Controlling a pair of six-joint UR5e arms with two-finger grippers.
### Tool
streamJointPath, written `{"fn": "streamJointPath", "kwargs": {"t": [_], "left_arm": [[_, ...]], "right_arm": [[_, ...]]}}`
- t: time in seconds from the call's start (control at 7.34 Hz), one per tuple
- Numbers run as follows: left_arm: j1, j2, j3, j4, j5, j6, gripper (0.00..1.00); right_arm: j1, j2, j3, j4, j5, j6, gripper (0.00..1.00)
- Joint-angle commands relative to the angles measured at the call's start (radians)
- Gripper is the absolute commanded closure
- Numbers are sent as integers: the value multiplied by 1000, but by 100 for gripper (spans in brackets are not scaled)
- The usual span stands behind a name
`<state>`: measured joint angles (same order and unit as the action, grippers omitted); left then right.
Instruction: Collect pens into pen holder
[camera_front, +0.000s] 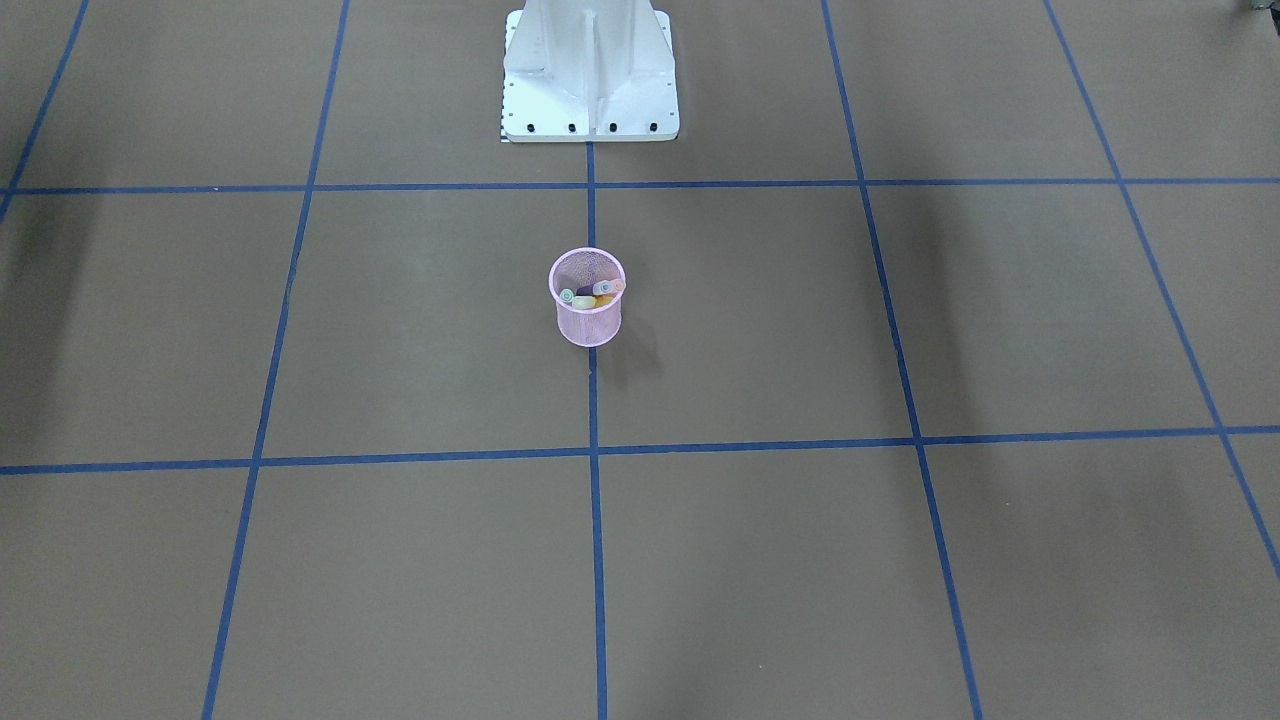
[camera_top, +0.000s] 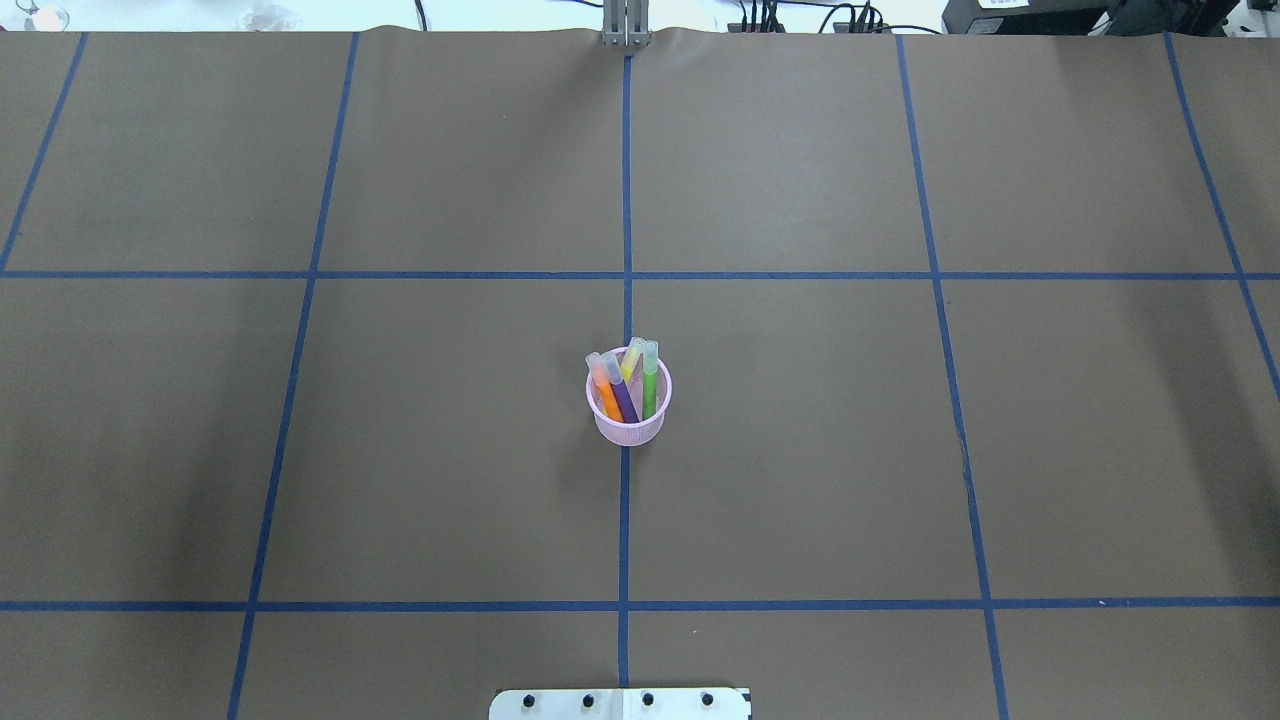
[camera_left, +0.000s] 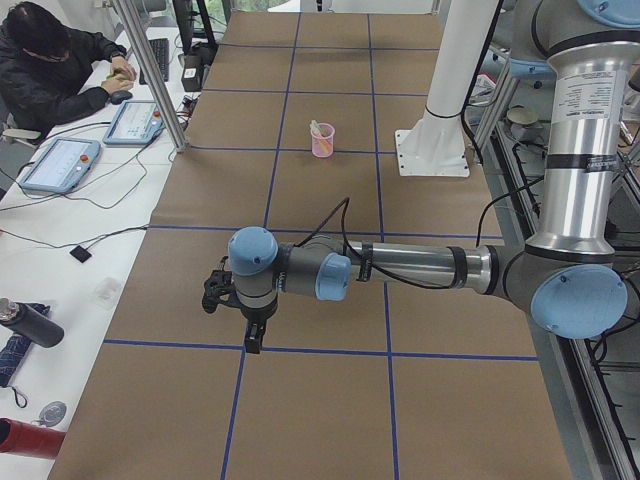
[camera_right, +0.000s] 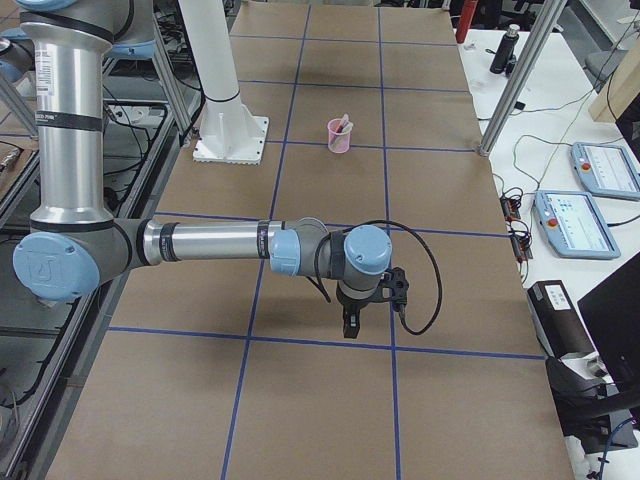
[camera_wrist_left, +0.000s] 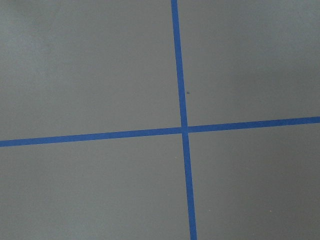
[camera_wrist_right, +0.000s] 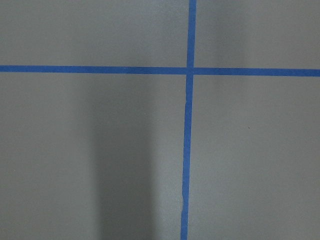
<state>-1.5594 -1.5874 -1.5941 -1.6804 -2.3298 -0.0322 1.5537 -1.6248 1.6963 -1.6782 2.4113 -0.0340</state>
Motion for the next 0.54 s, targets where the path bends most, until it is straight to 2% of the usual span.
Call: {"fn": "streamJointPath", "kwargs": {"t": [0.0, 0.41], "left_arm": [[4, 0, 3, 1, 1, 0, 0], [5, -2, 6, -1, 4, 0, 0]], "right_arm": [[0, 5, 0, 0, 0, 0, 0], [0, 8, 3, 2, 0, 3, 0]]}}
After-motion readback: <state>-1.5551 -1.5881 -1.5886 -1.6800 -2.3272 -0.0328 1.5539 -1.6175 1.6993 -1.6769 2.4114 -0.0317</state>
